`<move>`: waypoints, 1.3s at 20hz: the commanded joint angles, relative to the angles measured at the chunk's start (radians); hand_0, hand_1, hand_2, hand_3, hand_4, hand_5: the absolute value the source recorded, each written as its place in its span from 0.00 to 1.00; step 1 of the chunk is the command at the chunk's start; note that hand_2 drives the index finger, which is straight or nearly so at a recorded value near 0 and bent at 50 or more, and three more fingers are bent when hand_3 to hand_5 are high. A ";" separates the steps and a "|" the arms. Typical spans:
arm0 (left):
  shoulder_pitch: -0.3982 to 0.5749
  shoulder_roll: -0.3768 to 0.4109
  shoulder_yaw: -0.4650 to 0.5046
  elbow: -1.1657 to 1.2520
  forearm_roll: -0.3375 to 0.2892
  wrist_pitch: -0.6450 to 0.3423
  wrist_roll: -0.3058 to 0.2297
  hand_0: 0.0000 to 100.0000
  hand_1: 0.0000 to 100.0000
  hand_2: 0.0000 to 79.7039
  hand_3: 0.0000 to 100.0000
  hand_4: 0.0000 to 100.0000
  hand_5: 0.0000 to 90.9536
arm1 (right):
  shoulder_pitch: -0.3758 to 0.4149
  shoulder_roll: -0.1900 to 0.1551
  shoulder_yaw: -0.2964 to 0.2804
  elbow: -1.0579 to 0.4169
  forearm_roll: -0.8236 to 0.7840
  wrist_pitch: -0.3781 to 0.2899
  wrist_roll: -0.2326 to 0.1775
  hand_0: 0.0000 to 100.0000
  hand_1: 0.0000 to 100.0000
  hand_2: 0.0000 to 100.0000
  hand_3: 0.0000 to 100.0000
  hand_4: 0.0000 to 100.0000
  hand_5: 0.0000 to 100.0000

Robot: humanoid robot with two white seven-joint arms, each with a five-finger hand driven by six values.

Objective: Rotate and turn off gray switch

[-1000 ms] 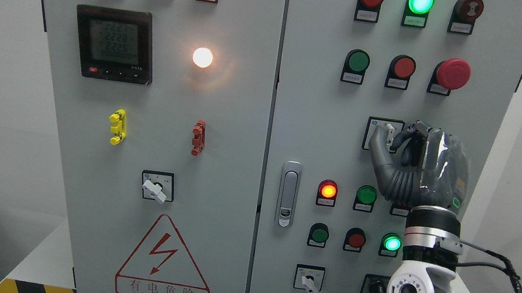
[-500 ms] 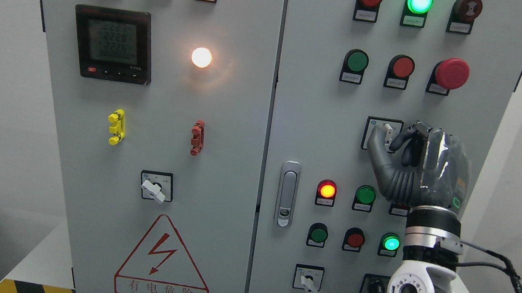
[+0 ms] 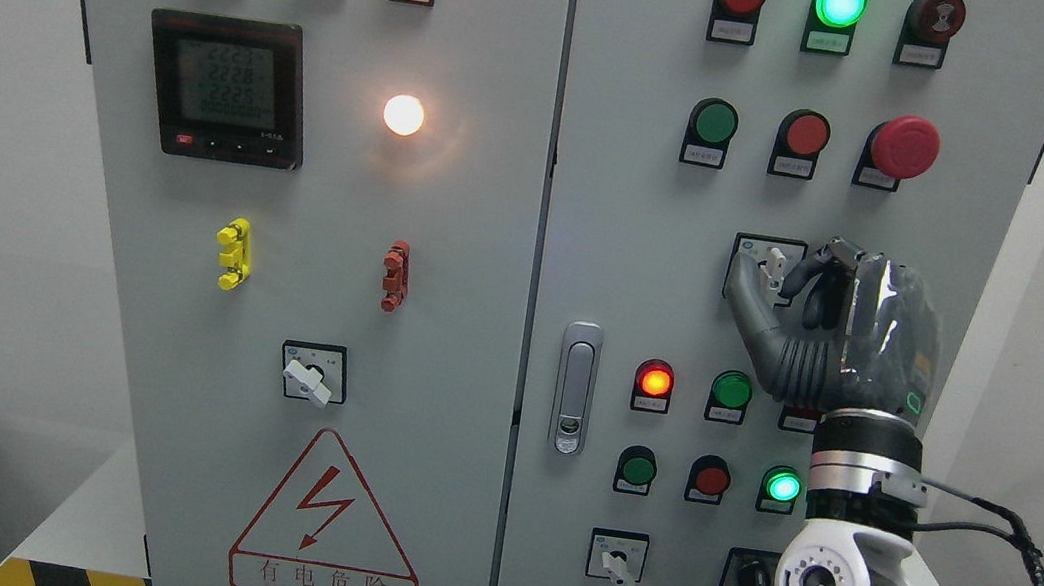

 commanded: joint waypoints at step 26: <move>-0.009 -0.001 0.008 -0.025 0.020 -0.001 -0.001 0.12 0.39 0.00 0.00 0.00 0.00 | 0.158 -0.090 -0.018 -0.149 0.001 -0.314 -0.131 0.25 0.37 0.60 0.96 0.87 0.88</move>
